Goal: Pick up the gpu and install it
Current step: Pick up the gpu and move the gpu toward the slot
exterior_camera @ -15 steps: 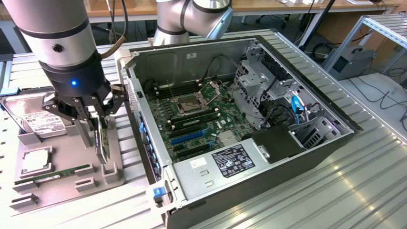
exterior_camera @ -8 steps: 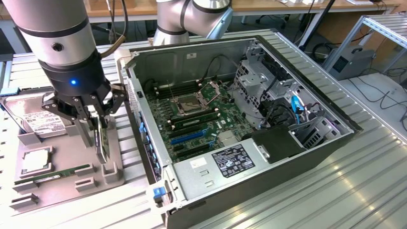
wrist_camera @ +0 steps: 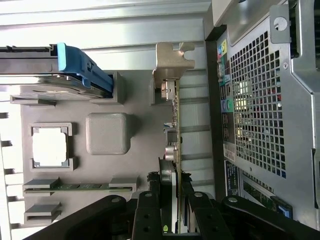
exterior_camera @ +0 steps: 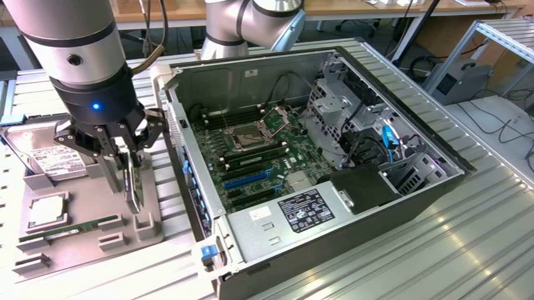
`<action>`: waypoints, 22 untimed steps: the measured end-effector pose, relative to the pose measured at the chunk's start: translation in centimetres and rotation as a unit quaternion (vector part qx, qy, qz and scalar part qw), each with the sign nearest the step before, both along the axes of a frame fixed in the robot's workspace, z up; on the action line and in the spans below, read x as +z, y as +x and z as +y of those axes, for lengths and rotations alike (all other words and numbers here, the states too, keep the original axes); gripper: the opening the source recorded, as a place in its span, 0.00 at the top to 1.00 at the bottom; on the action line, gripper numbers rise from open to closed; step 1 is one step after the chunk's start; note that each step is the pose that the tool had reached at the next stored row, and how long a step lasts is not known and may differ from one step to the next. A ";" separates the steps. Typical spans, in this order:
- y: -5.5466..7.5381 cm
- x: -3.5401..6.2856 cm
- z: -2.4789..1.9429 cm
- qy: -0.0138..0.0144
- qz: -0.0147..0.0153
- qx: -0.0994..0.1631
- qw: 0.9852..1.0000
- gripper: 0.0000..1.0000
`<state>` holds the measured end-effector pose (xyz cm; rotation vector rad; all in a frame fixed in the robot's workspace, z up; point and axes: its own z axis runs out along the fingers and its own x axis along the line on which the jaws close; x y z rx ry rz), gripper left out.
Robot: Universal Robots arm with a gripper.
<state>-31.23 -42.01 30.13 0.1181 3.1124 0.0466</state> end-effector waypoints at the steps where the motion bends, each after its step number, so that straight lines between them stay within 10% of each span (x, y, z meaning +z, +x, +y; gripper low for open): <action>1: 0.0 0.01 0.00 0.000 0.000 0.000 1.000 0.73; 22: 0.0 0.80 0.00 0.000 0.000 0.000 1.000 0.73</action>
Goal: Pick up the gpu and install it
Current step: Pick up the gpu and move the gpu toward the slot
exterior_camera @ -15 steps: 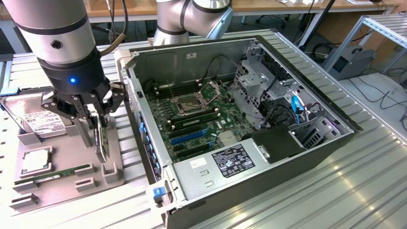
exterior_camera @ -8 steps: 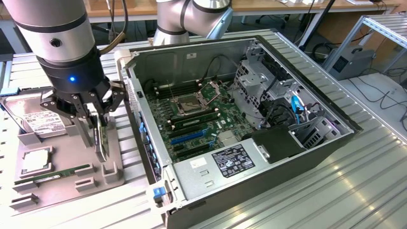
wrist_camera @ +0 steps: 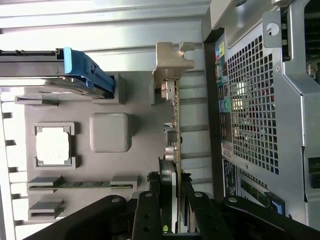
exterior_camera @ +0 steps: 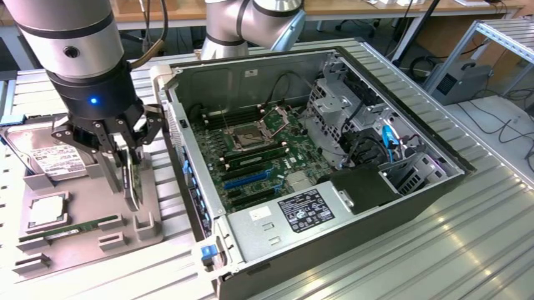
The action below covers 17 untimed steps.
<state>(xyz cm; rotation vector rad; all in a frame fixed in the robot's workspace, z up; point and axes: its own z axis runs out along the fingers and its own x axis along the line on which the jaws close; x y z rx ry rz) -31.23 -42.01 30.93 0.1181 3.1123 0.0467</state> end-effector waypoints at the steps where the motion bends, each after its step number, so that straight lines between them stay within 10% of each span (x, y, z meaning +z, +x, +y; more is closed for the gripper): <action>1: 0.0 0.09 0.00 0.000 0.000 0.000 1.000 0.73; 17: 0.0 0.63 0.00 0.000 0.000 0.000 1.000 0.73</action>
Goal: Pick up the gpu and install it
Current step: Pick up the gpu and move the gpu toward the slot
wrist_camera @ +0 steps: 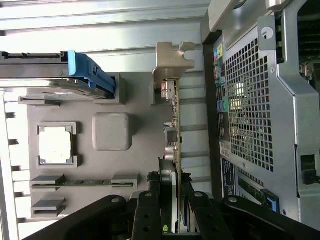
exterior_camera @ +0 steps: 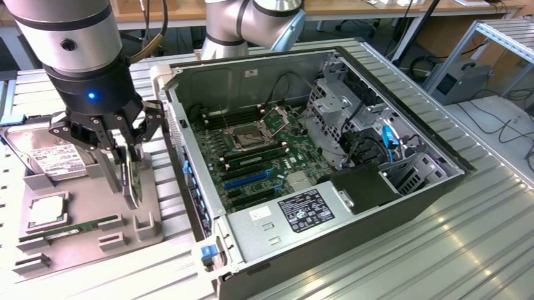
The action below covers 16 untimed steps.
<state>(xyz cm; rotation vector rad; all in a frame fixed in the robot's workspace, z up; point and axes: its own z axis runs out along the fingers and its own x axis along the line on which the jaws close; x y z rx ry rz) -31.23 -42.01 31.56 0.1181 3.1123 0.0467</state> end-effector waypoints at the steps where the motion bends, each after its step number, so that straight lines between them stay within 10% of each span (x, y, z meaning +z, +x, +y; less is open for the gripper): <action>1: 0.0 0.01 0.00 0.000 0.000 0.000 1.000 0.73; 16: 0.0 0.73 0.00 0.000 0.000 0.000 1.000 0.73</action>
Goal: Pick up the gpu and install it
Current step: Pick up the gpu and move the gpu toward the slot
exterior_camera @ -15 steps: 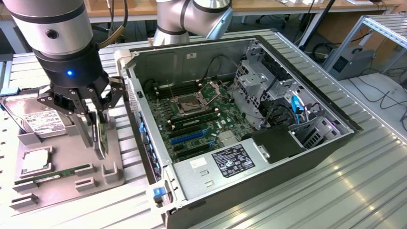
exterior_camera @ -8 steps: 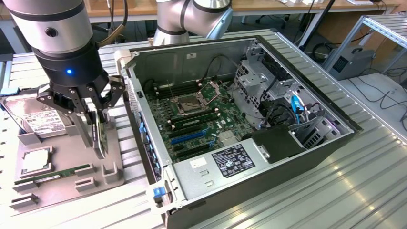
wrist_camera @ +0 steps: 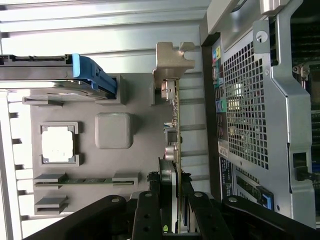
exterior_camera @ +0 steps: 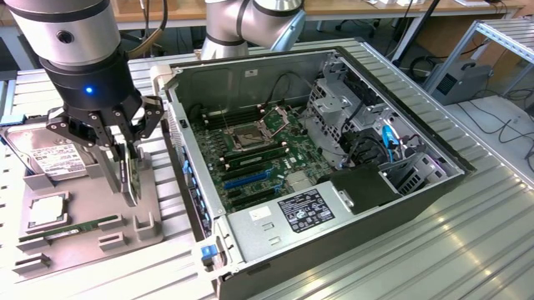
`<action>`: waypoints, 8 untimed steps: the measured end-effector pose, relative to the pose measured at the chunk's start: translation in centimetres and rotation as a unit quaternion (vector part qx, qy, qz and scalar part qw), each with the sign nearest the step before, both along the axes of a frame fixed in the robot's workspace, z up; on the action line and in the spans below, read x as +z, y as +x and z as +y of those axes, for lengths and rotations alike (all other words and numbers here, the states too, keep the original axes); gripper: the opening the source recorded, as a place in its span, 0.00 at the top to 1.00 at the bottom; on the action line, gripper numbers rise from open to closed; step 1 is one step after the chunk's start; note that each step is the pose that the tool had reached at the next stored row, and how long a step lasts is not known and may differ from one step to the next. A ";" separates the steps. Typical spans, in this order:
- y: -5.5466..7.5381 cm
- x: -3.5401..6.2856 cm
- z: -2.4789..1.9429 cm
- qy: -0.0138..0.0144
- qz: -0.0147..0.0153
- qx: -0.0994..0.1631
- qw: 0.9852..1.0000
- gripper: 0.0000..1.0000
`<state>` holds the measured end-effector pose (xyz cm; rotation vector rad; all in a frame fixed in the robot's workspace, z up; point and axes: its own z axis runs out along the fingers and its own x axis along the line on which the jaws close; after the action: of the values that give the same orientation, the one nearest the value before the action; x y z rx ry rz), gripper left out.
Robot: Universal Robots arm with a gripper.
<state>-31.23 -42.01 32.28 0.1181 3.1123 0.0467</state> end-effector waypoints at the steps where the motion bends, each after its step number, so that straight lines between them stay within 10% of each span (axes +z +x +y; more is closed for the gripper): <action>1: 0.0 0.09 0.00 0.000 0.000 0.000 1.000 0.73; 8: 0.0 0.24 0.00 0.000 0.000 0.000 1.000 0.73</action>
<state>-31.23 -42.01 32.53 0.1181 3.1123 0.0468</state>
